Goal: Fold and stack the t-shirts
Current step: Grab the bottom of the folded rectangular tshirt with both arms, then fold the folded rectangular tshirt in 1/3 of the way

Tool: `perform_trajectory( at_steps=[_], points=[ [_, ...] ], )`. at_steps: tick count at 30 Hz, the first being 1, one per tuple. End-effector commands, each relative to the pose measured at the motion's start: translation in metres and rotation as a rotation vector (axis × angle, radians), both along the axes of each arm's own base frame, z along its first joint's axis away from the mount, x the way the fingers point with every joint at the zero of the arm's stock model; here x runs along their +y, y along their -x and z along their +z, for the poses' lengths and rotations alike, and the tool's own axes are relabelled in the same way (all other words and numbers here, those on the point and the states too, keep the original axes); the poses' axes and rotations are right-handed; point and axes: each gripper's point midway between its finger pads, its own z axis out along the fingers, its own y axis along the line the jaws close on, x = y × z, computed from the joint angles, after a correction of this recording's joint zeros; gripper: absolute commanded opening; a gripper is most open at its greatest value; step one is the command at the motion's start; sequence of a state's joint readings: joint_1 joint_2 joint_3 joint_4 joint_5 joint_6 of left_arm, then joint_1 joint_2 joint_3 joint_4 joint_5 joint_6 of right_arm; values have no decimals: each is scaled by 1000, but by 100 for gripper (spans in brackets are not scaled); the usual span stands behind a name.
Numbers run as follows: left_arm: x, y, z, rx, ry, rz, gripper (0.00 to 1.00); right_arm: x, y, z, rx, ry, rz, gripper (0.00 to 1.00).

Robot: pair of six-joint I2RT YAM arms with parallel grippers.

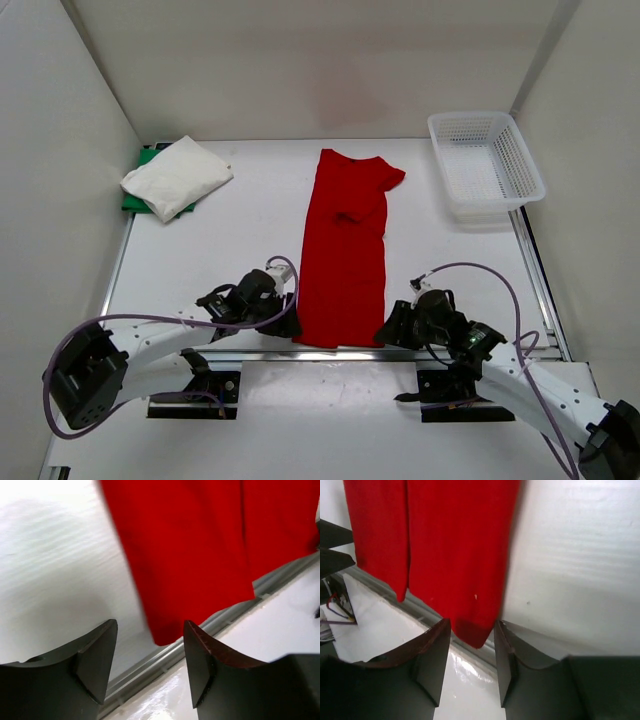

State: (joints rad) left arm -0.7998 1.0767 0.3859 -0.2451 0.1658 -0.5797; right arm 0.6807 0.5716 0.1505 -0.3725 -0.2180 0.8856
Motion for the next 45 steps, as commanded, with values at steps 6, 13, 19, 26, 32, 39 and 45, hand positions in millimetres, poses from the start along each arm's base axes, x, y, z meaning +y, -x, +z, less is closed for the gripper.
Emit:
perform_trajectory(
  at_steps=[6,13,19,26,32,39,45],
  points=[
    [-16,27,-10,105,55,-50,54,1,9,-11,66,-30,-28,10],
    [-17,31,7,96,89,-57,2,13,20,15,47,-55,45,0],
    [-4,46,31,142,167,-17,0,34,59,46,106,-73,192,0],
    [-6,33,77,103,278,9,0,46,61,87,72,-89,253,0],
    [-2,-13,101,17,343,98,0,21,21,80,-8,-81,127,0],
    [-32,-99,133,-134,354,174,0,-32,-79,85,-178,-52,-65,0],
    [-32,-174,123,-174,326,297,0,-51,-156,94,-273,65,-149,0]
  ],
)
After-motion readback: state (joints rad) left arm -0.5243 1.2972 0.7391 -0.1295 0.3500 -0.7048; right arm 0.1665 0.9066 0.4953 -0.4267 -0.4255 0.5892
